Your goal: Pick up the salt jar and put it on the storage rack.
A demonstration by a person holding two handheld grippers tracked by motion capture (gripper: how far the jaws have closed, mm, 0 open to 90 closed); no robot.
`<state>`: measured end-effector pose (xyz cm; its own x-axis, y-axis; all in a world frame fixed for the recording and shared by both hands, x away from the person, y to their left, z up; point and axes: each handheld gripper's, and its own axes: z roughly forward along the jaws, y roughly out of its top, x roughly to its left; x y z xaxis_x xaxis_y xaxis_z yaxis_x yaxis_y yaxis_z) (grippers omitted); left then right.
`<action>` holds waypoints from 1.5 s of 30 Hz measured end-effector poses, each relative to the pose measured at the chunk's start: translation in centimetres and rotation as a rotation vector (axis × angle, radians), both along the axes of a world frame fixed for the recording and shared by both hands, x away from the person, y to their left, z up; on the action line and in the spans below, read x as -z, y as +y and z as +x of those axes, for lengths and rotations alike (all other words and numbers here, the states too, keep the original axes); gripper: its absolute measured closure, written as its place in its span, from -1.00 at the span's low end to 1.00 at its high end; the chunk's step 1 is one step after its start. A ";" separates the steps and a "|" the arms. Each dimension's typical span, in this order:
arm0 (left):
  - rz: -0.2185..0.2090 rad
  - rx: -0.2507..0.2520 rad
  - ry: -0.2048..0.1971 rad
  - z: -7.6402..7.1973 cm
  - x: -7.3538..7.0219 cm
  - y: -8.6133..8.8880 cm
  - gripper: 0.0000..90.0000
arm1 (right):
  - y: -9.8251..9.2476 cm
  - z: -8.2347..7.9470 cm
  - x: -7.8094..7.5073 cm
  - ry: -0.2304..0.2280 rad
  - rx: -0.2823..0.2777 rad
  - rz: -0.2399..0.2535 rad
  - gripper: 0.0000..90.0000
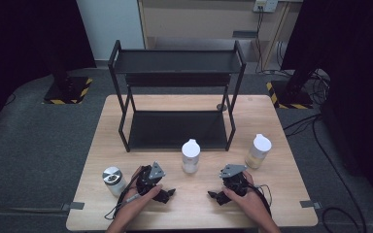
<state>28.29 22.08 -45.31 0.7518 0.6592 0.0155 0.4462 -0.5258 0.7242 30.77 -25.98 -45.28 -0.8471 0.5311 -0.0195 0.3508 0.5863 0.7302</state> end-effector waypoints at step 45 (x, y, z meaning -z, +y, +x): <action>-0.012 -0.030 -0.006 -0.5 -0.1 -0.3 -0.97 | 0.2 -0.4 0.0 0.001 0.023 0.000 -0.98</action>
